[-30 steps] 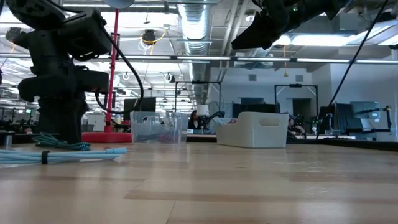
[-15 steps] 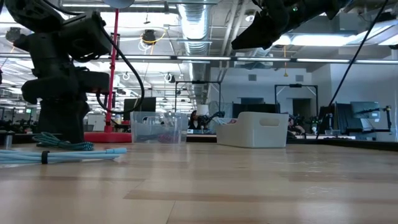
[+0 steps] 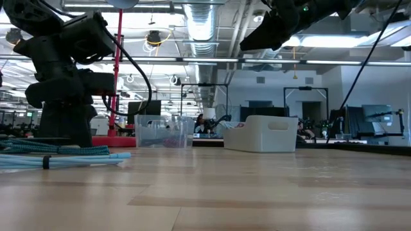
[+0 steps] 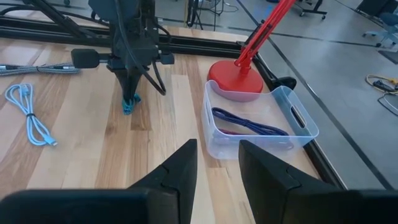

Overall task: Pick & Place USB Port
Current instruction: Put the blue patterned USB cable into the transparent bin

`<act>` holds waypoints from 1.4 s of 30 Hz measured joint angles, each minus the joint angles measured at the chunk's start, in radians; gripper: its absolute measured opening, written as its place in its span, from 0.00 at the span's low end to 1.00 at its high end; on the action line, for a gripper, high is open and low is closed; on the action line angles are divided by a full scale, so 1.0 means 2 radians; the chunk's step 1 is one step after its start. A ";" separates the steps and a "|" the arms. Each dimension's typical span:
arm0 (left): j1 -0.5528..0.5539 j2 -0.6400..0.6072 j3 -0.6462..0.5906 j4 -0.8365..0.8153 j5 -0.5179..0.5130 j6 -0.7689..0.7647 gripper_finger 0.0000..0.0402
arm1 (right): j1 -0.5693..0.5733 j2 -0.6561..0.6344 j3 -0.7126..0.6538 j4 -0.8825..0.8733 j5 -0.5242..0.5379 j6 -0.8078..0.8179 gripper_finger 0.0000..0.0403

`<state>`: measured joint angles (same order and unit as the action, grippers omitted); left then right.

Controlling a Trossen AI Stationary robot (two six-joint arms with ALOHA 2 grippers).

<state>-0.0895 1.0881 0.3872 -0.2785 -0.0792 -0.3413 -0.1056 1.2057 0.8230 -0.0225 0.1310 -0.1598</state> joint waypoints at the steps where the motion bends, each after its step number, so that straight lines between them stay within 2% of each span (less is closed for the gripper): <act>1: 0.000 -0.003 0.000 0.002 -0.001 0.001 0.02 | 0.000 -0.002 0.000 0.000 0.000 -0.001 0.28; 8: 0.000 -0.050 0.009 0.003 -0.029 0.006 0.01 | -0.001 -0.029 0.000 -0.019 0.001 -0.004 0.28; 17: 0.000 -0.121 0.073 0.020 -0.079 0.098 0.01 | -0.001 -0.105 0.000 -0.099 0.028 -0.004 0.28; 21: 0.000 -0.129 0.097 0.062 -0.118 0.157 0.01 | -0.001 -0.142 0.000 -0.154 0.043 -0.004 0.28; 25: 0.009 -0.128 0.100 0.125 -0.135 0.218 0.01 | -0.001 -0.178 0.000 -0.183 0.044 -0.004 0.28; 28: 0.038 -0.122 0.100 0.148 -0.161 0.243 0.01 | -0.001 -0.206 0.000 -0.189 0.044 -0.004 0.28; 31: 0.081 -0.102 0.100 0.200 -0.161 0.251 0.01 | 0.000 -0.231 0.000 -0.190 0.044 -0.004 0.28; 36: 0.163 -0.036 0.101 0.328 -0.109 0.262 0.01 | 0.000 -0.261 0.000 -0.198 0.044 -0.004 0.28; 42: 0.239 0.035 0.101 0.378 -0.079 0.246 0.01 | 0.000 -0.277 0.000 -0.227 0.044 -0.003 0.28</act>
<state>0.3895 1.1587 0.5892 0.4770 -0.2377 0.1509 -0.1062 0.6512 0.8230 -0.4775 0.2192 -0.1665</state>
